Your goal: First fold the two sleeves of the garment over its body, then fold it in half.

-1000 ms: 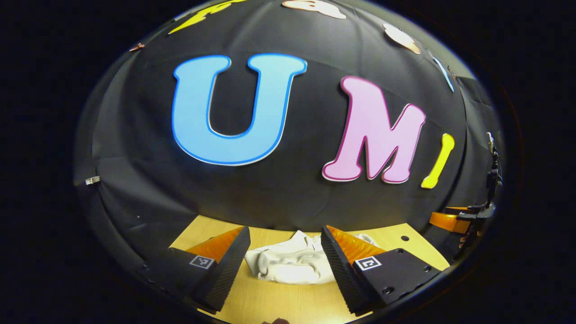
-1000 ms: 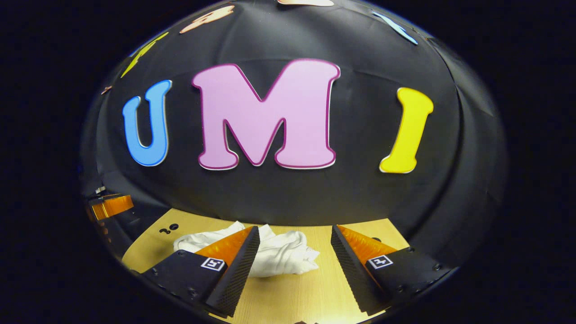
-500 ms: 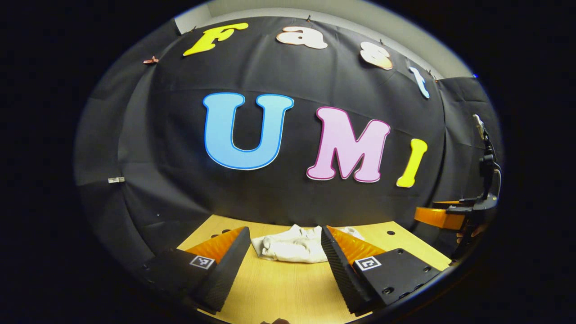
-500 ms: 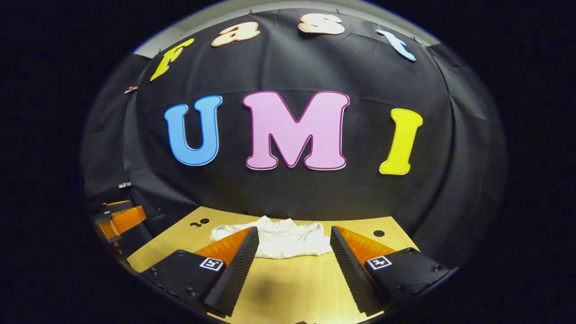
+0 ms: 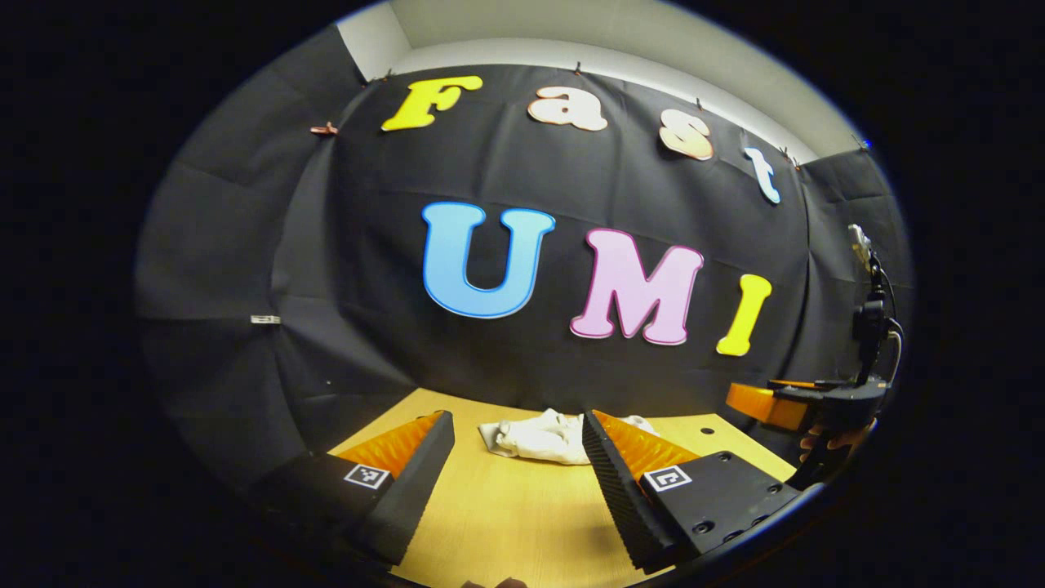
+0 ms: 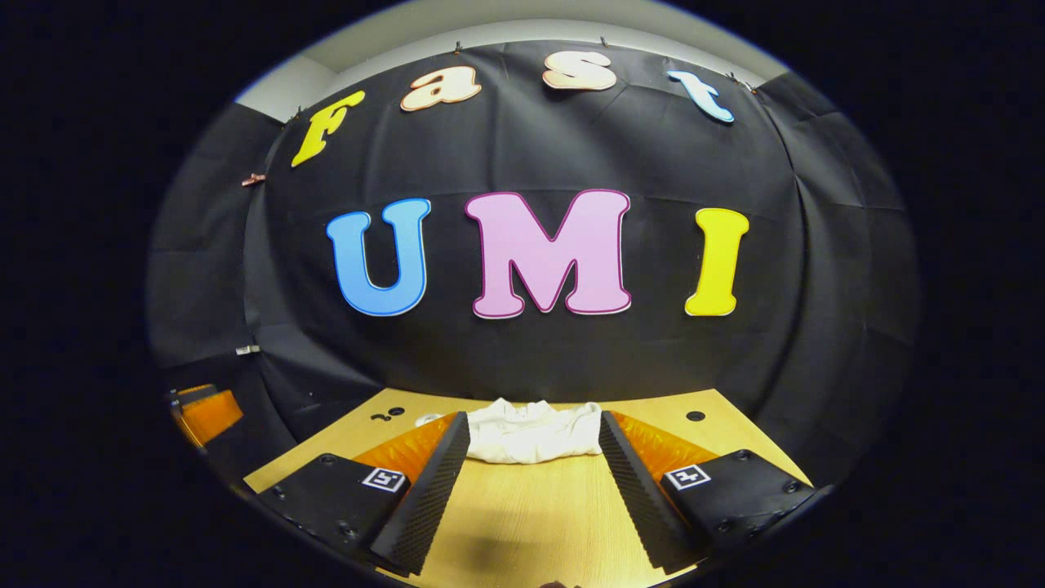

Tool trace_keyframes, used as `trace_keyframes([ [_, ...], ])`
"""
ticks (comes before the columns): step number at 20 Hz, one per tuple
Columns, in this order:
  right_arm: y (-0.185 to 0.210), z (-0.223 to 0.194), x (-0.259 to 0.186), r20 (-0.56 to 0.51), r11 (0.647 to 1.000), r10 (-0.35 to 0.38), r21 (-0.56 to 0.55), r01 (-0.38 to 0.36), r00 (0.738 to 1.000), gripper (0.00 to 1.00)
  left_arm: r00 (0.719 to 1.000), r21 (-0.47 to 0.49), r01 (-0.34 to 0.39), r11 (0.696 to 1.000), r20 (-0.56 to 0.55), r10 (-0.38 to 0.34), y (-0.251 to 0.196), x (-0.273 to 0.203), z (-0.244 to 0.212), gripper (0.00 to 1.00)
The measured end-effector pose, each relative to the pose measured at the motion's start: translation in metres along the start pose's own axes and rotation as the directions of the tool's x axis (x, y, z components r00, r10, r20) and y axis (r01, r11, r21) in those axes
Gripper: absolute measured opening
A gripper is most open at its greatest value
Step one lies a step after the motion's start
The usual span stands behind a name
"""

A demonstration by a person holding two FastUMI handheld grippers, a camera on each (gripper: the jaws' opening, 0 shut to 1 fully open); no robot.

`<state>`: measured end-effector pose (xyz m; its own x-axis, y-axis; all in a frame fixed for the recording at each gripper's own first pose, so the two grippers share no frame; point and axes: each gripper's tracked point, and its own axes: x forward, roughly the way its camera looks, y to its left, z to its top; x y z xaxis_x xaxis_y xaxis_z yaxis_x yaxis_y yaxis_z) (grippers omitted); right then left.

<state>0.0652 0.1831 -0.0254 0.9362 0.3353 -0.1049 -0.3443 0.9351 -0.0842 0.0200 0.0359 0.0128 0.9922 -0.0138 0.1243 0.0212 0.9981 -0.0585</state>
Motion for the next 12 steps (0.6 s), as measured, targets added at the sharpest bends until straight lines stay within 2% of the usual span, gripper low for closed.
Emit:
trace_keyframes([
  [3, 0.005, 0.001, -0.008, 0.016, 0.999, -0.006, 0.041, 0.005, 1.000, 0.98, 0.997, 0.010, -0.074, 0.997, 0.005, 0.074, 0.018, -0.009, -0.003, 0.97],
  [4, 0.009, 0.003, -0.010, 0.028, 0.998, 0.001, 0.057, -0.002, 1.000, 0.98, 0.996, 0.002, -0.086, 0.996, 0.006, 0.086, 0.012, -0.008, -0.006, 0.97],
  [6, 0.015, 0.004, -0.014, 0.052, 0.997, 0.014, 0.071, -0.018, 0.999, 0.98, 0.995, 0.003, -0.096, 0.995, 0.019, 0.096, 0.006, -0.008, -0.005, 0.97],
  [9, 0.016, 0.003, -0.023, 0.089, 0.999, 0.008, 0.047, -0.012, 0.996, 0.98, 0.994, 0.053, -0.107, 0.993, 0.039, 0.105, -0.002, -0.013, -0.006, 0.97],
  [12, 0.020, -0.001, -0.031, 0.113, 0.999, 0.015, 0.042, -0.019, 0.993, 0.98, 0.995, 0.090, -0.092, 0.992, 0.052, 0.087, -0.015, -0.014, -0.009, 0.97],
])
